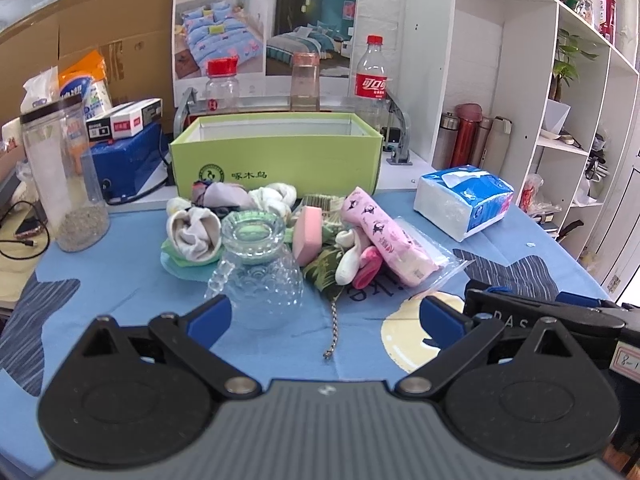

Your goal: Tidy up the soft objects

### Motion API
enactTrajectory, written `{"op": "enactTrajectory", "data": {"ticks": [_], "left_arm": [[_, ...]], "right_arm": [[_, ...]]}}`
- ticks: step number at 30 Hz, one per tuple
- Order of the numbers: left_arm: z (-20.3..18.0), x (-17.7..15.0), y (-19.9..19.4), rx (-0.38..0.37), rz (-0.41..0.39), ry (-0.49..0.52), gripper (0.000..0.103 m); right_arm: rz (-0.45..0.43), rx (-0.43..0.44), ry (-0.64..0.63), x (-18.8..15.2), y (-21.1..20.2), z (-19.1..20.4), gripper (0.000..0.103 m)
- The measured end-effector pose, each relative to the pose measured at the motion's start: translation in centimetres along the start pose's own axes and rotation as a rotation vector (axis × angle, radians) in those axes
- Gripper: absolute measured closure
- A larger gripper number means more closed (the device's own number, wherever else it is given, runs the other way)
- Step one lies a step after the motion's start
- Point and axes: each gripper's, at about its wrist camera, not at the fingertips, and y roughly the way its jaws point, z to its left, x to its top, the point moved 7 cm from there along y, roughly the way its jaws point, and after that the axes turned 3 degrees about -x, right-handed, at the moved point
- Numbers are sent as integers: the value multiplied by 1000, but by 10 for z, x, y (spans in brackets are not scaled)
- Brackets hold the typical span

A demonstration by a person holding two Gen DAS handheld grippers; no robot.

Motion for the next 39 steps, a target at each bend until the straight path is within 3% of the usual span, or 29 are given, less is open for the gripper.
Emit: {"op": "enactTrajectory", "data": {"ticks": [28, 35, 39], "left_arm": [[8, 0, 2, -12, 2, -9, 4], [70, 47, -29, 44, -100, -60, 4], [122, 82, -15, 110, -89, -65, 4]], "right_arm": [[14, 3, -21, -4, 4, 6, 23], [4, 23, 2, 7, 6, 7, 24], [-10, 107, 34, 27, 12, 16, 24]]}}
